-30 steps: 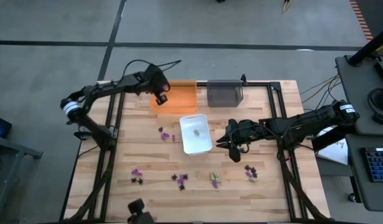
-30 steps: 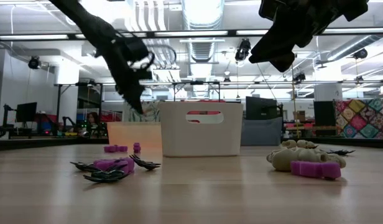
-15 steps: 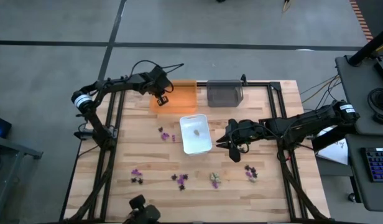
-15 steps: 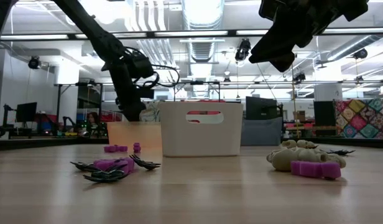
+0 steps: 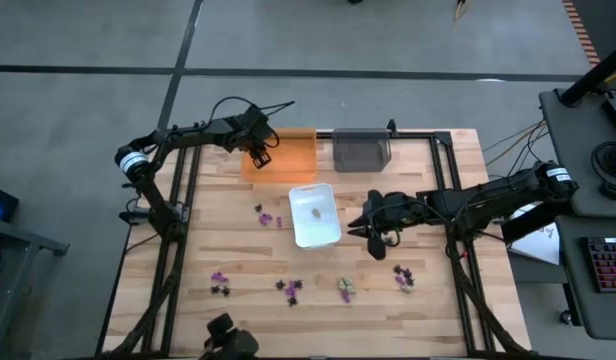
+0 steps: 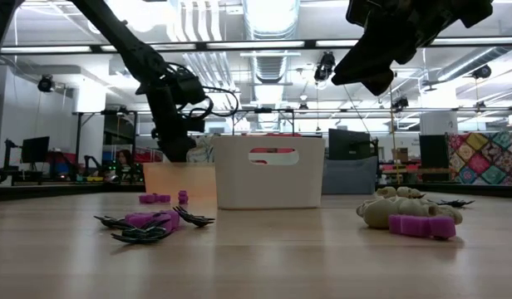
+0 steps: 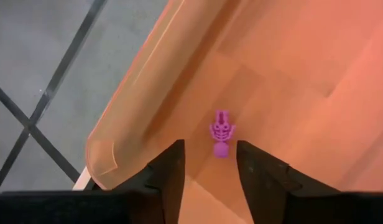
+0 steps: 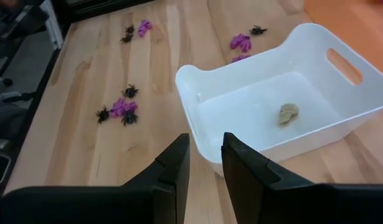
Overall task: Sort Halloween decoration
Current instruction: Put the black spider toy into the black bin
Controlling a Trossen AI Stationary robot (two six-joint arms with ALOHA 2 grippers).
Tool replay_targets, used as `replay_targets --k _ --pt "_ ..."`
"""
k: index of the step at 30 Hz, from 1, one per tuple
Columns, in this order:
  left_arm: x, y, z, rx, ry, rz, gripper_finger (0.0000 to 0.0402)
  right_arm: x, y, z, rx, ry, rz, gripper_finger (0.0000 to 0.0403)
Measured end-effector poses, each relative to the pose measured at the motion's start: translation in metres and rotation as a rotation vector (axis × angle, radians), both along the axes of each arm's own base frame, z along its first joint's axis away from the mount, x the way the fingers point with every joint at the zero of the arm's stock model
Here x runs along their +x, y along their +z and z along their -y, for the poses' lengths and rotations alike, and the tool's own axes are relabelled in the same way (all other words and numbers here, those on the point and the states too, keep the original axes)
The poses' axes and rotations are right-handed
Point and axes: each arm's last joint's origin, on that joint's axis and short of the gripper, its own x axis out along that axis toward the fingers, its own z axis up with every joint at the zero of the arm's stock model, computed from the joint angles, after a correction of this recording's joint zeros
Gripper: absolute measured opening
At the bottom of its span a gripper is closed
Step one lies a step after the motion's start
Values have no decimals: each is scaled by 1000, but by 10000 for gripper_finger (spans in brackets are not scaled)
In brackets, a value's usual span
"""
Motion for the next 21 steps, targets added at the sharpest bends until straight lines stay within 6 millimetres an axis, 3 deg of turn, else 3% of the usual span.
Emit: replay_targets --k 5,11,15,21 --pt "5 6 7 -99 -56 131 140 0 0 1 29 -60 -1 84" --pt "16 34 25 -256 -206 434 122 0 0 1 199 -165 -12 77" --pt "29 60 49 -289 -350 595 104 0 0 0 348 -231 -26 68" --pt "44 94 99 -187 -492 643 75 -1 -1 -2 452 -209 -74 63"
